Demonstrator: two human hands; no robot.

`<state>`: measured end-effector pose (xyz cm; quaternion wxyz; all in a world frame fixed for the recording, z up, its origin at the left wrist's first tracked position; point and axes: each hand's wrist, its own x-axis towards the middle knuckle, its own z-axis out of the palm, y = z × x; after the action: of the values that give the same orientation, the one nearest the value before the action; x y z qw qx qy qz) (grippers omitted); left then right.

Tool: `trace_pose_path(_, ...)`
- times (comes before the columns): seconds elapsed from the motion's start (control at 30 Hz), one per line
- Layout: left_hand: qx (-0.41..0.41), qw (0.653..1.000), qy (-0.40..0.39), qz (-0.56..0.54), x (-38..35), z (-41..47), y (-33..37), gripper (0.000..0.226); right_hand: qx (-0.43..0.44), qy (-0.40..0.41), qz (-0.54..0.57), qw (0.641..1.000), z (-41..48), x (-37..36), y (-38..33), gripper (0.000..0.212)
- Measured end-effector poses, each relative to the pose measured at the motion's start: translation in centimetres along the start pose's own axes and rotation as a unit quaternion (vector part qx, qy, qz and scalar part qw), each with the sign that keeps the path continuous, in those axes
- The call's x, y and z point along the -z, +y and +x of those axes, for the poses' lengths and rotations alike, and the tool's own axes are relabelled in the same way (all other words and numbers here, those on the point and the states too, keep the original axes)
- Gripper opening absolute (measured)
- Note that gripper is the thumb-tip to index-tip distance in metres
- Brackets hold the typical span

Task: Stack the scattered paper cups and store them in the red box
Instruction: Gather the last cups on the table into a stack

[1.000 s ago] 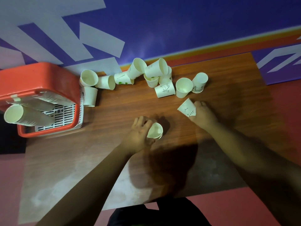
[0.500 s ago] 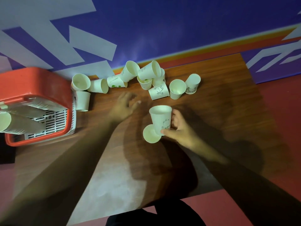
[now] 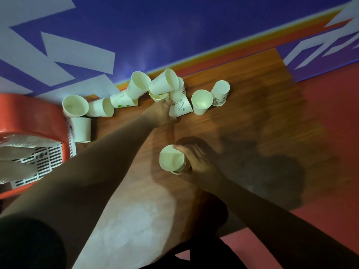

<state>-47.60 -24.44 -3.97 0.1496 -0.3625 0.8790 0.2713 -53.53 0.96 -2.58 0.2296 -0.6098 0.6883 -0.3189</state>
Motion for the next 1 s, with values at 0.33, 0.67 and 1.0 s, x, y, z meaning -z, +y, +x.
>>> trace_pose_path(0.33,-0.006,0.996,0.027,-0.083,-2.6,-0.1,-0.2,0.071,0.061,-0.058,-0.064,0.994,-0.9,0.0,2.7,0.072)
trace_pose_path(0.67,-0.009,0.896,0.091,-0.434,-1.1,-8.4,-2.3,0.080,-0.135,0.074,-0.118,0.981,9.6,6.1,5.7,0.048)
trace_pose_path(1.0,-0.010,0.757,0.096,-0.646,-2.1,-15.8,-2.5,0.081,-0.117,0.010,-0.287,0.951,12.6,4.2,6.9,0.019)
